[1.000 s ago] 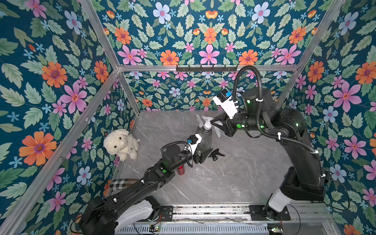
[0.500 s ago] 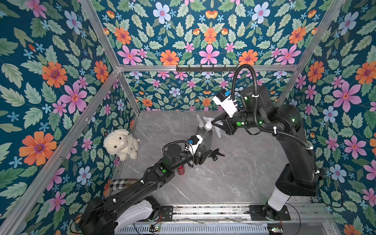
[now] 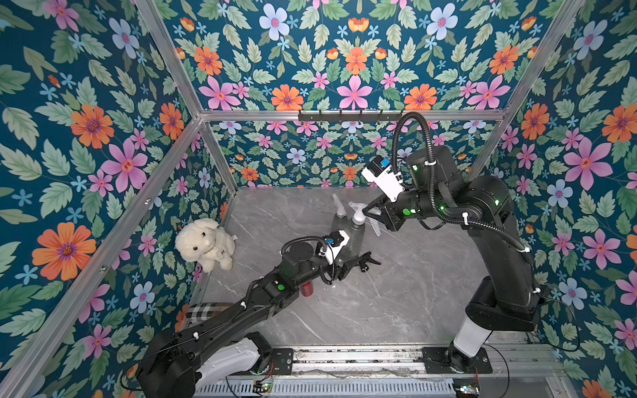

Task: Attach spray nozzles to spray bottles
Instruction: Screw the spray nozzle on the spray bottle.

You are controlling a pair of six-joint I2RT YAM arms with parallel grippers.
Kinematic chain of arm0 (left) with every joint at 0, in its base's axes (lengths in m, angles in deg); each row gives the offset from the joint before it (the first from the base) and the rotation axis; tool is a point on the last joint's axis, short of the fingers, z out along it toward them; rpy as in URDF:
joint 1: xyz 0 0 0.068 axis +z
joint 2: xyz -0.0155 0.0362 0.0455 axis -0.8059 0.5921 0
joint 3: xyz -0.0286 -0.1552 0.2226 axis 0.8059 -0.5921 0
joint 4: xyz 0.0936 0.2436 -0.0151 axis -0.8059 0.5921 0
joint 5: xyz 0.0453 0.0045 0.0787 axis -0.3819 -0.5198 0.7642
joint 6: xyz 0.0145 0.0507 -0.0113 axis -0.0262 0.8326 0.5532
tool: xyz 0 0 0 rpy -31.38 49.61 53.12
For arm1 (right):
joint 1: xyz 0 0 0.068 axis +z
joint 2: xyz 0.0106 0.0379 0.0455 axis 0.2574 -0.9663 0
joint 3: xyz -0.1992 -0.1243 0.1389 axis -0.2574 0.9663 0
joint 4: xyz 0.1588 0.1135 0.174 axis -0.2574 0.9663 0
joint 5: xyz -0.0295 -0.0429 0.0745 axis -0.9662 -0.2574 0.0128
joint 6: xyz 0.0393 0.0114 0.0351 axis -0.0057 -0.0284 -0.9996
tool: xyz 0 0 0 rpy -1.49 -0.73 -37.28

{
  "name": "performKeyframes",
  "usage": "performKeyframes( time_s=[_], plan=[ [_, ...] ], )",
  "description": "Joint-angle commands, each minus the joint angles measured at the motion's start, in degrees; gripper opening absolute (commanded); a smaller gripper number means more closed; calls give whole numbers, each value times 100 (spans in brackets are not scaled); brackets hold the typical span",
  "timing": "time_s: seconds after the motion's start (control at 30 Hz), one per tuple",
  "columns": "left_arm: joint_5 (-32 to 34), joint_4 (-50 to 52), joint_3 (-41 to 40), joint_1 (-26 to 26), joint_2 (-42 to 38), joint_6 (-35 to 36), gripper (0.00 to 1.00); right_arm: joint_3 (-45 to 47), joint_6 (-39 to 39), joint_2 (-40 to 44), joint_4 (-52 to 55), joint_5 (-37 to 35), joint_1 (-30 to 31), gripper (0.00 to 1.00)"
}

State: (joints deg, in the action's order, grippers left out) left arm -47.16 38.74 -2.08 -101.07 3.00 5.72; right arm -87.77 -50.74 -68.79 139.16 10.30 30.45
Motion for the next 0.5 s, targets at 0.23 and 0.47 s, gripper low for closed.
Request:
performKeyframes(
  time_s=[0.23, 0.47],
  plan=[
    [-198, -522, -104, -61, -199, 373, 0, 786, -219, 182, -660, 817, 59, 10],
    [208, -969, -333, -61, -433, 280, 0, 2332, -1061, 882, -1918, 702, 63, 9]
  ],
)
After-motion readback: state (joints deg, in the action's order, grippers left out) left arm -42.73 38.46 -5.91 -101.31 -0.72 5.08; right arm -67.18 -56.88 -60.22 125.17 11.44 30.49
